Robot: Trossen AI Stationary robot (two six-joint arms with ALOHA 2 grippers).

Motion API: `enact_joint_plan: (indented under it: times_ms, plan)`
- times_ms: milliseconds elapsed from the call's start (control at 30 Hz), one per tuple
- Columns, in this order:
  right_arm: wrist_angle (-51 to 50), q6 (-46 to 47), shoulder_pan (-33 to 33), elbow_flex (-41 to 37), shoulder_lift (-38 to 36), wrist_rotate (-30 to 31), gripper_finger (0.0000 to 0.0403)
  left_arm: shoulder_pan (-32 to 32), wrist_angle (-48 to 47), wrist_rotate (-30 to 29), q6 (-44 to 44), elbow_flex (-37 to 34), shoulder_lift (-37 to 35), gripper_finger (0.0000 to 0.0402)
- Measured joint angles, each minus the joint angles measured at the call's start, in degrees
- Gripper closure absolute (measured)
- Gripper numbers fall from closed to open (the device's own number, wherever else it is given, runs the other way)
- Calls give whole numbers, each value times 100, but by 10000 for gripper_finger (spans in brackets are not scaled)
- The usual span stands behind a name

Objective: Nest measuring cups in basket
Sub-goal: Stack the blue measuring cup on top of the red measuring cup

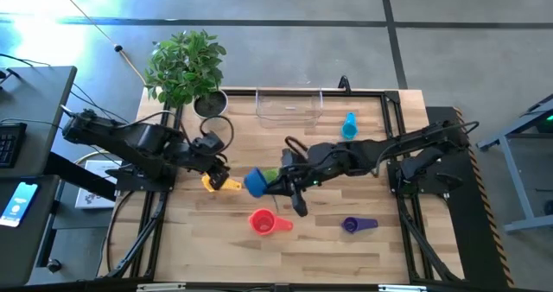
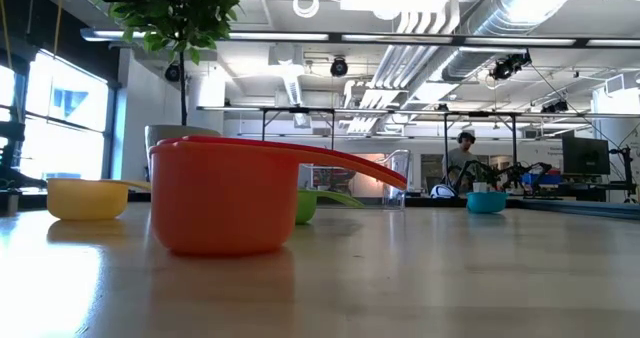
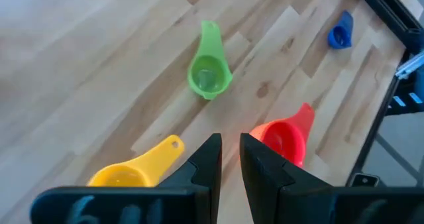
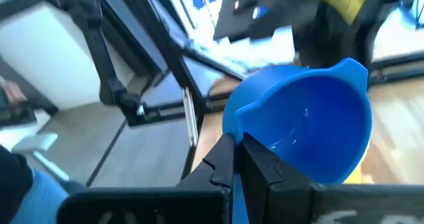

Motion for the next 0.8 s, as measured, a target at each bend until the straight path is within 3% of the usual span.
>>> enact_joint_plan:
  times_ms: [800]
  plan:
    - [-610, -440, 55, -2, 1636, -1557, 402, -2, -358, -289, -205, 0, -289, 355]
